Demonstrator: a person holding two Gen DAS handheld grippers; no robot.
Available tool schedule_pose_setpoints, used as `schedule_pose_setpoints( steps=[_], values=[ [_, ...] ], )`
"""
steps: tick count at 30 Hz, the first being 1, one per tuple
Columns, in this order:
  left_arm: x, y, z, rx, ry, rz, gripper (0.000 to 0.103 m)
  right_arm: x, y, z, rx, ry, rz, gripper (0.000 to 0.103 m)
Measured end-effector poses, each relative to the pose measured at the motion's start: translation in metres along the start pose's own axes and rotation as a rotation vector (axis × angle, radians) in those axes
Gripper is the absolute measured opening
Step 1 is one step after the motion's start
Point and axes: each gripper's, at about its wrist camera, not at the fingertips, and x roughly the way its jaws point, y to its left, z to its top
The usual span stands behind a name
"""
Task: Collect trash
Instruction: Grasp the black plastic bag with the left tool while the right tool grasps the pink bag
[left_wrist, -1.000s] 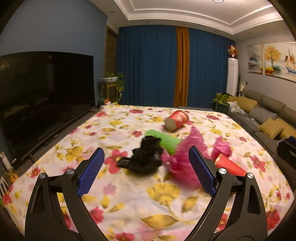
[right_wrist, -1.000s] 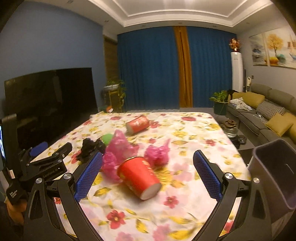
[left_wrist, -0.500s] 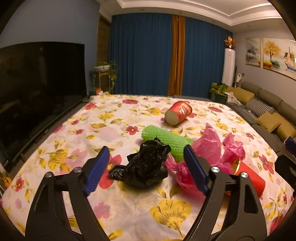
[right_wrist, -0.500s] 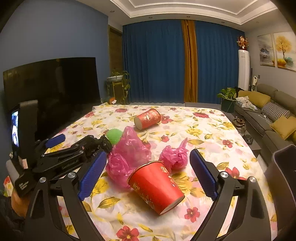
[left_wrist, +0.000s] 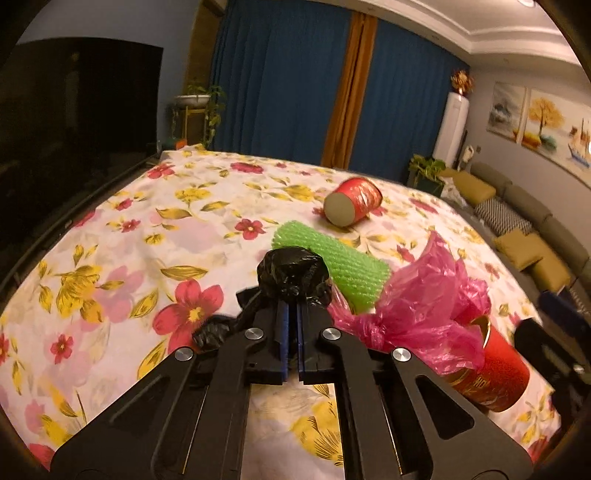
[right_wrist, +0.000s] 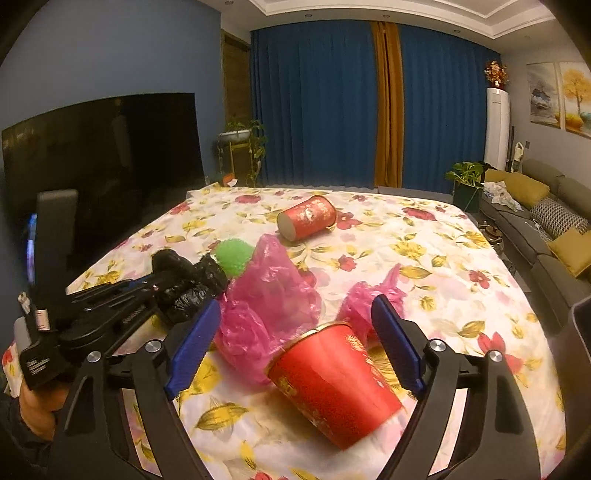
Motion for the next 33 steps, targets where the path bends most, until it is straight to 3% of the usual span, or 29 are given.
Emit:
schedule_pose_setpoints(
  steps=[7, 13, 23, 33],
  values=[
    [-0.034, 0.017, 0.002, -0.066, -0.145, 0.038, 0.001, 0.032, 0.013, 0.008, -0.005, 0.047, 0.008, 0.072],
    [-0.036, 0.021, 0.002, -0.062, -0.15, 0.064, 0.001, 0.062, 0.021, 0.013, -0.009, 0.073, -0.013, 0.061],
    [-0.038, 0.017, -0.001, -0.041, -0.149, 0.06, 0.001, 0.085, 0.022, 0.01, -0.024, 0.113, -0.002, 0.012],
    [-0.036, 0.017, -0.003, -0.045, -0.138, 0.061, 0.001, 0.037, 0.004, 0.031, 0.043, -0.028, 0.015, 0.007]
  ],
)
